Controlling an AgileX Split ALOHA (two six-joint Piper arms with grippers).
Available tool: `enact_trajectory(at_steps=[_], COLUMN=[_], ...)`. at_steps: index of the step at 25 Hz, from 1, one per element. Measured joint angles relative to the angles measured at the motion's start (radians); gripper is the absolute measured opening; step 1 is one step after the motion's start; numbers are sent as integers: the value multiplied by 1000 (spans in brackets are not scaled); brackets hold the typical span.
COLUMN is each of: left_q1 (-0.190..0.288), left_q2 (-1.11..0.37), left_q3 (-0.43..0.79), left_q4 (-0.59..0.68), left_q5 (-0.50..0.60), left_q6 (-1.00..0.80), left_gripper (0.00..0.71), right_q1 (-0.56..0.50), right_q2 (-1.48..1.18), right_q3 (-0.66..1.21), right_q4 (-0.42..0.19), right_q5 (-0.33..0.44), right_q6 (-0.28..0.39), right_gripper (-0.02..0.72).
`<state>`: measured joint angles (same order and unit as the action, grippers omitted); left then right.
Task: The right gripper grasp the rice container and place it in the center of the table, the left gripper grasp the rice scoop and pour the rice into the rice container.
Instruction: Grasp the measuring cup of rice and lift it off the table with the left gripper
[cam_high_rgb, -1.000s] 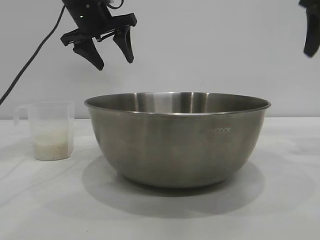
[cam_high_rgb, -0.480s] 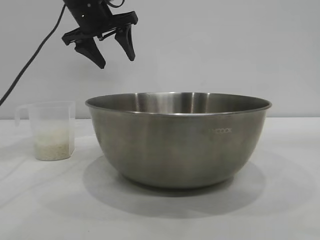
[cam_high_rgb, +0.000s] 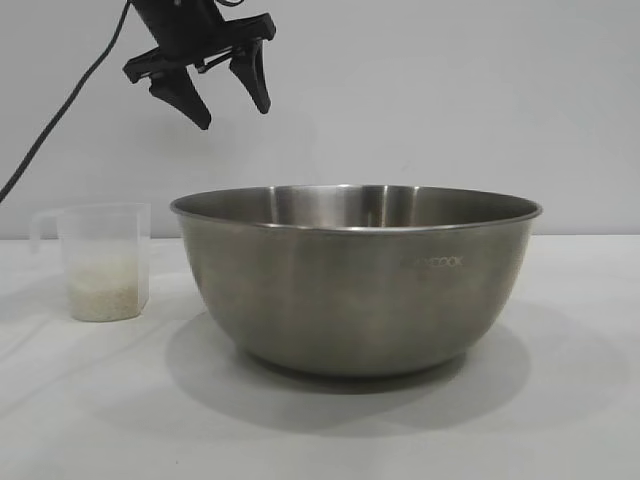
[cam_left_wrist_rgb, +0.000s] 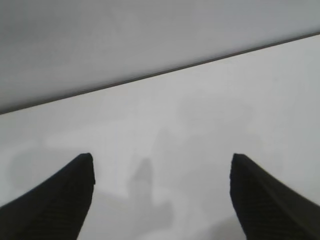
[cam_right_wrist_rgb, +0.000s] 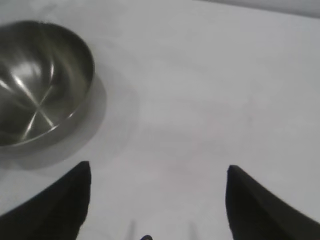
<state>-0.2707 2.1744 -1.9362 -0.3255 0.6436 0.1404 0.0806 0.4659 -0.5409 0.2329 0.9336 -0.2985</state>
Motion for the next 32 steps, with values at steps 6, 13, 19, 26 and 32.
enact_trajectory(at_steps=[6,13,19,26,32], left_q1=[0,0,0,0,0], left_q2=[-25,-31,-48,-79,-141], left_q3=[0,0,0,0,0], left_q4=[4,11,38,71,79], left_q5=[2,7,9,9,7], left_q6=[0,0,0,0,77], left_gripper=[525,525,525,525,402], right_q1=[0,-43,-93,-146,-149], right_q2=[-69,-185,-298,-421,-460], right_q3=[0,39,42,42,49], right_q4=[0,-8,-24,-162,-179], right_q5=[145,215,211,206,206], right_q6=[11,45,49,250,287], right_gripper=[468,441,380,355,355])
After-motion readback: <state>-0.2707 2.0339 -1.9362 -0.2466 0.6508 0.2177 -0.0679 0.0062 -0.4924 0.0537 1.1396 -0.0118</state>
